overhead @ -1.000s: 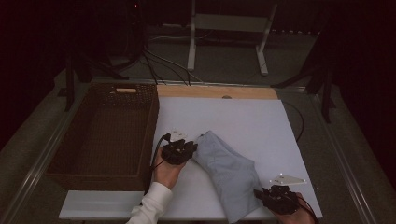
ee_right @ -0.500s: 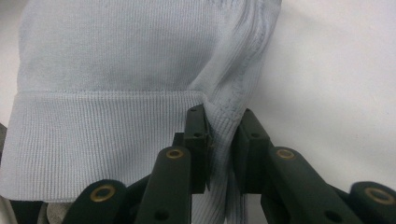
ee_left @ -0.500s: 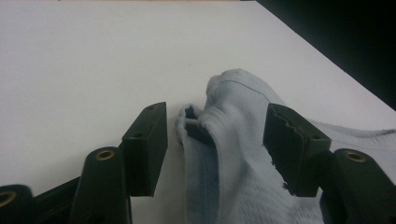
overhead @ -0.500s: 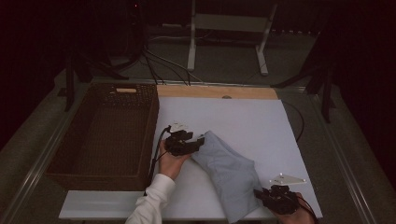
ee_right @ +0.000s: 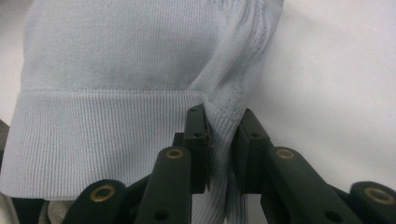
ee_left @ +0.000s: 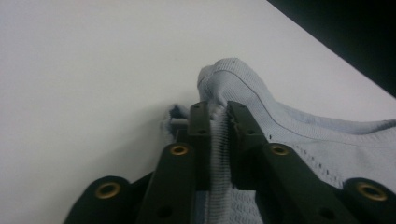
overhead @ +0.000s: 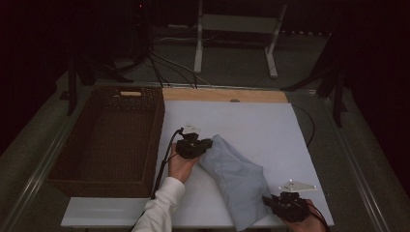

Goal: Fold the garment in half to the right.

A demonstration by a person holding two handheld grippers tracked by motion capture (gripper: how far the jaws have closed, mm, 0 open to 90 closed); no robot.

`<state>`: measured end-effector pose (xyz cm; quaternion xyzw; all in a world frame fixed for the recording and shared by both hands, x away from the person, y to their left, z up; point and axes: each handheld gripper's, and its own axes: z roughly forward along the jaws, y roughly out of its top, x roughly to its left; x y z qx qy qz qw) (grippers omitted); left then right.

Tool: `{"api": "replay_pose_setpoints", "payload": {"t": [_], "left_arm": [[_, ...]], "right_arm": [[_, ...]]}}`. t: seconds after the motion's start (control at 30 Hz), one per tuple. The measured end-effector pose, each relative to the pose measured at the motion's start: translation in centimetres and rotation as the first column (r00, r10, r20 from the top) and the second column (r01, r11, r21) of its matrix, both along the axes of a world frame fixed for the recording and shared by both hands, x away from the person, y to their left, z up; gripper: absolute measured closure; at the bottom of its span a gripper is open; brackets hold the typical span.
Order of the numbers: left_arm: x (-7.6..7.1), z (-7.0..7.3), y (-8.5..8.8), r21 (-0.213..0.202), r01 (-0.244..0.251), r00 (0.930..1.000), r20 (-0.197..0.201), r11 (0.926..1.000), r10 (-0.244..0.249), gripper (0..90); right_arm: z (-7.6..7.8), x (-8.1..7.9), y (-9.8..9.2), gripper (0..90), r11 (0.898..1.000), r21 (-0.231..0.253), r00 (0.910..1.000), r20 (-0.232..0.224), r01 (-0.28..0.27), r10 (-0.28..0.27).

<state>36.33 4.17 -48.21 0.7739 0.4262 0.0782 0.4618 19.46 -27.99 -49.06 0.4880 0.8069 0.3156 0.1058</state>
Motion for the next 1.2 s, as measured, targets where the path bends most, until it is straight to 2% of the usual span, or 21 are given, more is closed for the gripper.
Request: {"api": "replay_pose_setpoints", "payload": {"t": [0.17,0.27,0.33,0.4,0.47,0.63,0.9,1.1,1.2], "left_arm": [[0.7,0.6,0.8,0.030,-0.065,0.9979,-0.002,0.9974,0.065,85.2],[1.0,0.2,0.4,0.056,-0.062,0.9975,-0.031,0.9965,0.063,83.5],[1.0,0.0,0.2,0.033,-0.056,0.9978,-0.034,0.9979,0.057,73.9],[0.9,0.0,0.3,-0.005,-0.061,0.9975,-0.036,0.9981,0.061,58.6],[0.7,0.2,0.4,-0.030,-0.066,0.9974,-0.030,0.9973,0.065,49.9],[-0.3,1.1,0.5,-0.054,-0.053,0.9986,-0.006,0.9972,0.052,41.2],[-2.0,1.8,0.1,-0.082,0.005,0.9999,0.017,0.9966,-0.004,37.0],[-3.2,2.2,-0.4,-0.093,0.048,0.9985,0.031,0.9945,-0.046,36.9],[-3.7,2.2,-0.6,-0.105,0.076,0.9970,0.025,0.9916,-0.073,38.9]], "right_arm": [[0.2,-0.1,0.2,78.3,1.000,0.018,0.9998,0.011,-0.019,0.019],[0.2,-0.1,0.4,78.3,1.000,0.018,0.9996,0.013,-0.024,0.023],[0.1,-0.1,0.4,78.3,1.000,0.011,0.9997,0.009,-0.023,0.023],[0.1,-0.1,0.4,78.3,1.000,0.009,0.9997,0.007,-0.022,0.022],[0.1,-0.1,0.4,78.3,1.000,0.008,0.9997,0.008,-0.022,0.022],[0.1,-0.1,0.4,78.2,1.000,0.004,0.9997,0.007,-0.022,0.022],[0.1,-0.1,0.4,78.3,1.000,0.001,0.9997,0.008,-0.022,0.022],[0.1,-0.1,0.4,78.2,1.000,0.001,0.9997,0.008,-0.022,0.022],[0.1,-0.1,0.5,78.2,1.000,0.000,0.9997,0.009,-0.022,0.022]]}}
